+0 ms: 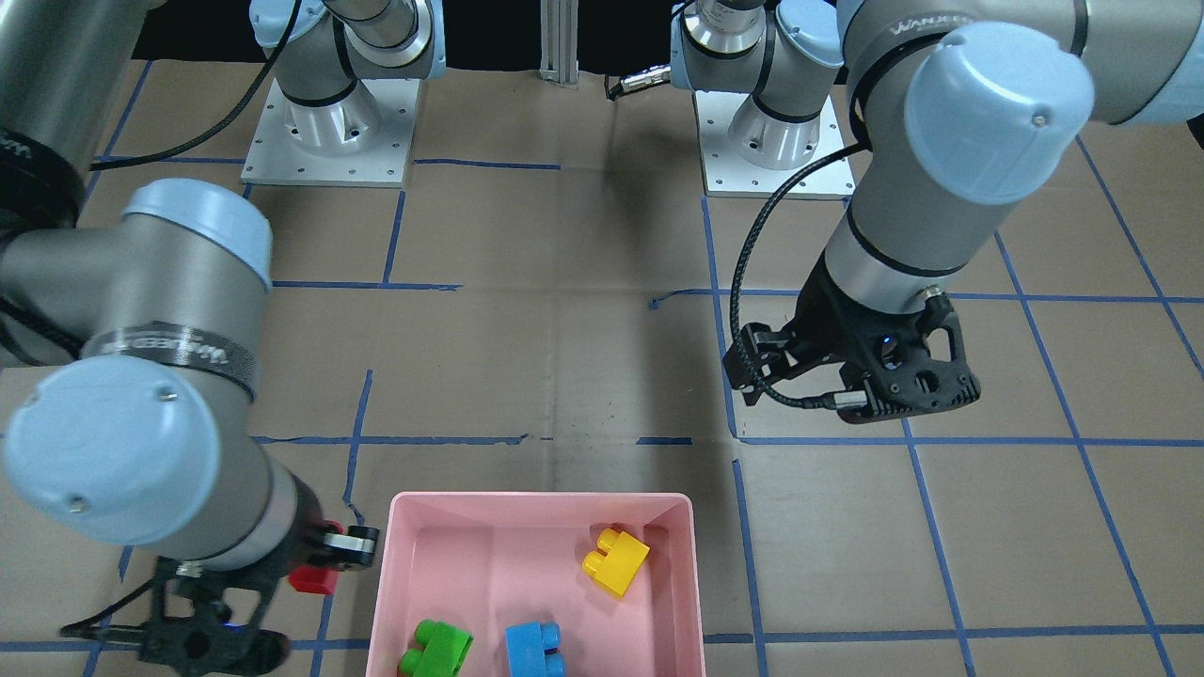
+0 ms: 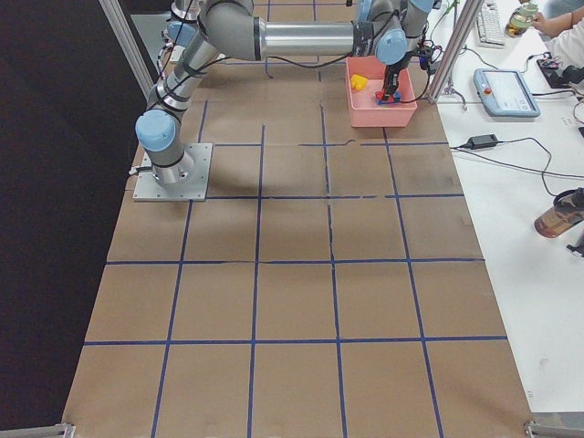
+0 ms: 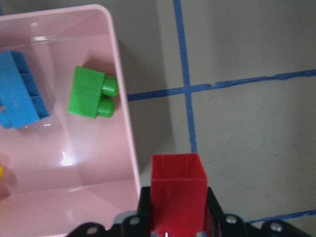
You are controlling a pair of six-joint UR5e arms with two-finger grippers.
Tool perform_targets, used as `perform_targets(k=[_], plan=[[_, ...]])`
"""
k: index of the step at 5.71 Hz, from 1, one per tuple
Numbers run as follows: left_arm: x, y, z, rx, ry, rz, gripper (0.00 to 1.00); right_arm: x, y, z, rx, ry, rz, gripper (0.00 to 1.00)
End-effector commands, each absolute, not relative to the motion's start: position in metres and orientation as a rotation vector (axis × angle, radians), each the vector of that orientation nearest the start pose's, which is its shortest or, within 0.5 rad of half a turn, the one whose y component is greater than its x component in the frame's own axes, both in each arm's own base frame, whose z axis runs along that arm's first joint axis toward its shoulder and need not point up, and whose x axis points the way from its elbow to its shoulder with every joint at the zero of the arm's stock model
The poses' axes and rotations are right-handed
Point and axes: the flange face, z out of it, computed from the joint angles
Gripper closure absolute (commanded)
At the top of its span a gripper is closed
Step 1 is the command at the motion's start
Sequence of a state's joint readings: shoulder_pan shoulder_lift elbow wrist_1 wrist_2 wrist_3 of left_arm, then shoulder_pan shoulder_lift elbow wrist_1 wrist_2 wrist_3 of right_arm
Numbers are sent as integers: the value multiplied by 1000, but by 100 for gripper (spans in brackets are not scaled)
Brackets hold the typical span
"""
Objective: Put all blocks into box
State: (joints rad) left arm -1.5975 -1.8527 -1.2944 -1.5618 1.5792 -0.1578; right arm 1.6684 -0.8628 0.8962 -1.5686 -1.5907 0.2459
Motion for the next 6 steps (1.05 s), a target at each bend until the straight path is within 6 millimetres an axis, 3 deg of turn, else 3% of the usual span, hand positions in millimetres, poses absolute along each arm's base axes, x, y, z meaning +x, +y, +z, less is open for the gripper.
perform_targets(k=[1,2,4,5,6], plan=[[-128,-553,501,-72,3125,2,1,255,-764,302,334,3101,46,70],[-122,-526,511,-96,3126,-38,1,262,-763,298,350,3031,81,1],[-127,-533,489,-77,3137,-65,1,265,-760,309,438,2984,91,0],[-127,-527,497,-75,3138,-96,1,265,-755,327,434,2983,75,0],[-127,-525,495,-35,3127,-86,1,265,-753,321,434,2986,102,0]])
